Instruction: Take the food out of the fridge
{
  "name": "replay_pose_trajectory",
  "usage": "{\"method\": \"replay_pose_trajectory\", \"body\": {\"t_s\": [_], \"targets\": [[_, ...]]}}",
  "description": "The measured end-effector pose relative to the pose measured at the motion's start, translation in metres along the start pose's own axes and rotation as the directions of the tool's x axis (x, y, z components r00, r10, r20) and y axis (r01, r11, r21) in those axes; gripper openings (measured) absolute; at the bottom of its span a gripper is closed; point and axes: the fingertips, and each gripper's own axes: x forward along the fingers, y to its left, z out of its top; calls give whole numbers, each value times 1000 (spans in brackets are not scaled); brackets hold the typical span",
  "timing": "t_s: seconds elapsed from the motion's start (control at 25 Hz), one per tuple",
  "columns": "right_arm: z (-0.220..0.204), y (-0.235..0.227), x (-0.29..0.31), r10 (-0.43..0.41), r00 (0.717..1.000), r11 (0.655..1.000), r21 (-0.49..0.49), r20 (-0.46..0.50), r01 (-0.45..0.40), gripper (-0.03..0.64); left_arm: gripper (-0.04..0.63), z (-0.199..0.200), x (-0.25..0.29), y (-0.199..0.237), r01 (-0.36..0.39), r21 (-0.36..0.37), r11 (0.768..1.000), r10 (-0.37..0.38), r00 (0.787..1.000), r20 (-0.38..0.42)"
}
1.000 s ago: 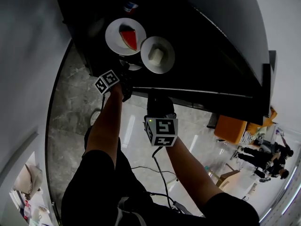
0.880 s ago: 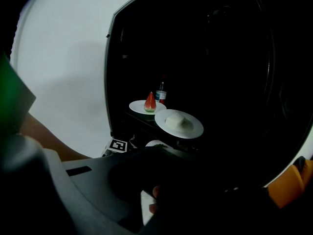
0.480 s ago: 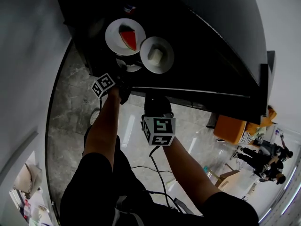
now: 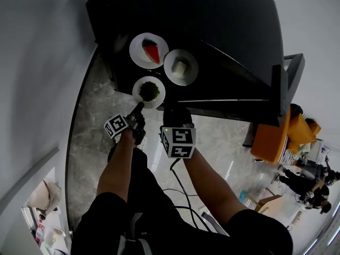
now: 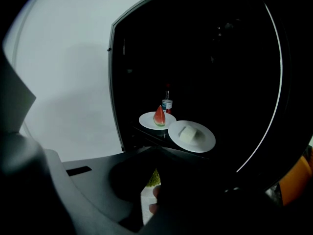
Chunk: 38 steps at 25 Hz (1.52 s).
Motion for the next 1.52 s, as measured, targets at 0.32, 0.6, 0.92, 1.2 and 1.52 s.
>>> {"method": "replay_pose_trajectory", "body": {"t_s": [0.32,0.6,0.92,1.2,1.52], "targets": [[33,19,-30,-3,999,999,42,34,1,-8,11,-4,-101,-74,42,-5,999,-42,999,29],[55,9,-69,-40,998,993,110,55,33,-8,11,5,-153,-183,64,20,998,-65,997,30],[101,-5,-111,-34,991,992,128,131,17,-8,11,-15,-191,-307,59,96,994,-49,993,-106],[128,-12,-117,-63,984,980,196,167,29,-8,12,-2,-214,-391,33,149,988,-21,996,-83],[137,-6,-126,-56,981,980,196,186,19,-8,12,0,-215,-455,88,168,982,-78,995,-67]]}}
